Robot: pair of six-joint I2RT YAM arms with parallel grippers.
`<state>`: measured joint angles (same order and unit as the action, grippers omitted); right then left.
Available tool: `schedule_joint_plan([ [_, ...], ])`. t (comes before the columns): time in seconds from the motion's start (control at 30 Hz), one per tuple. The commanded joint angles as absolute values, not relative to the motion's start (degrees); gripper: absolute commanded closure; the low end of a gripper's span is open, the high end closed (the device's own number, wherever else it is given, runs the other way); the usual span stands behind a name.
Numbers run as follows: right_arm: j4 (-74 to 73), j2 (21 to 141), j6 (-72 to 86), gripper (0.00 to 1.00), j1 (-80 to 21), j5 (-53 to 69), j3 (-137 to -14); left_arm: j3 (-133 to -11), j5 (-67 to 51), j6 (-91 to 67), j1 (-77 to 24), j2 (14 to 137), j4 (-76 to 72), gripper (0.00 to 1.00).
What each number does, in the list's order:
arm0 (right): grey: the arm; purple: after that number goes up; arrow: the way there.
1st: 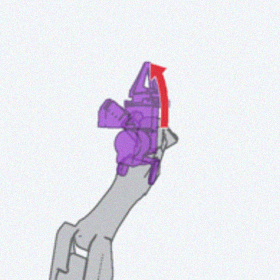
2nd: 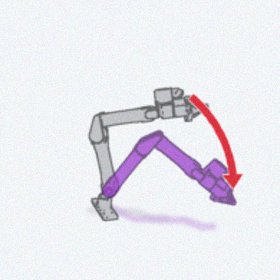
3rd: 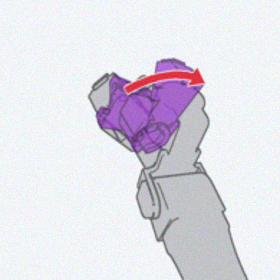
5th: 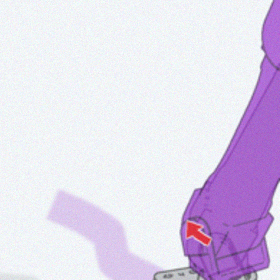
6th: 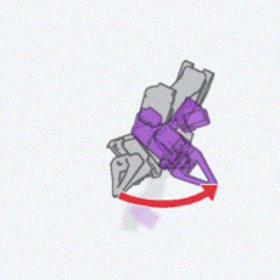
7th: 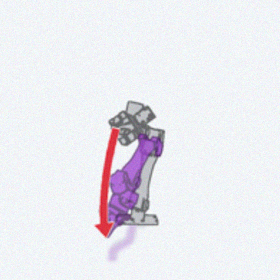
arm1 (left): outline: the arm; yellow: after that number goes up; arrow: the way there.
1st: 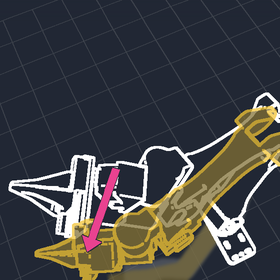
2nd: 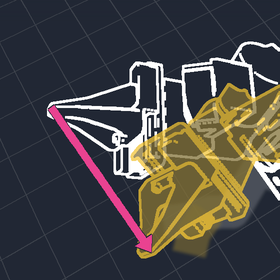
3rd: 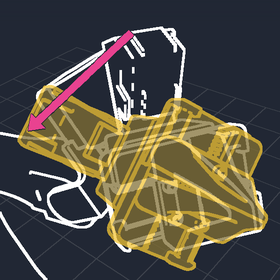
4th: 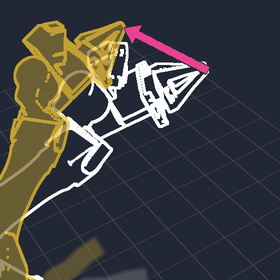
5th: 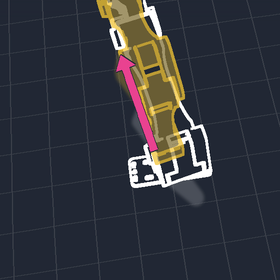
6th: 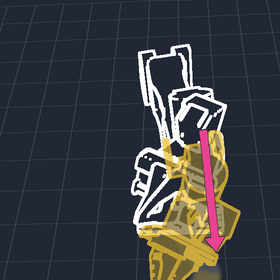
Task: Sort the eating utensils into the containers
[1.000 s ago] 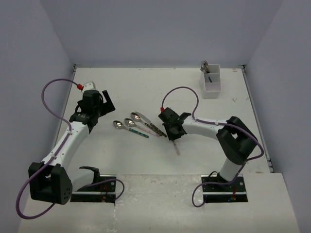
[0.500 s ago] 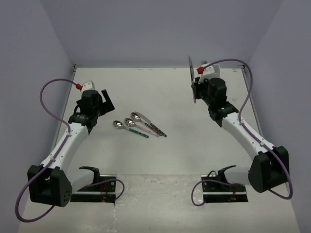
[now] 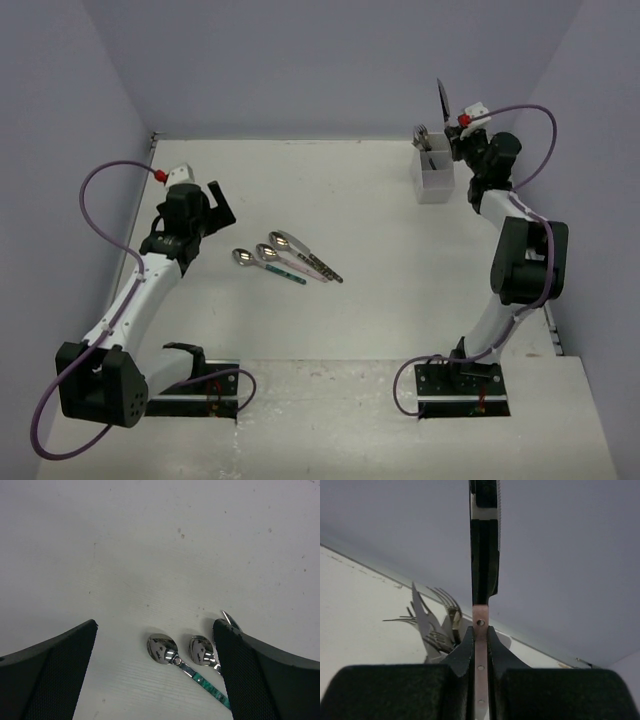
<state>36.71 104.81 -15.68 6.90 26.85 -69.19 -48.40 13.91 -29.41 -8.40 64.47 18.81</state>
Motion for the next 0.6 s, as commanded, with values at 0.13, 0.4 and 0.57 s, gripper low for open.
schedule_joint_plan([
  [0.13,44.2,113.4,-14.6,1.0,9.2,43.6,-80.8,-54.1,13.3,-28.6,-8.8,67.7,15.3,0.0],
  [0.4,41.7,114.4,-17.8,0.99,9.5,44.0,-79.5,-55.5,13.2,-28.4,-8.7,69.3,15.4,0.0],
  [0.57,40.0,114.8,-18.0,0.93,10.4,44.7,-78.0,-55.8,14.1,-27.8,-8.7,68.6,15.9,0.0],
])
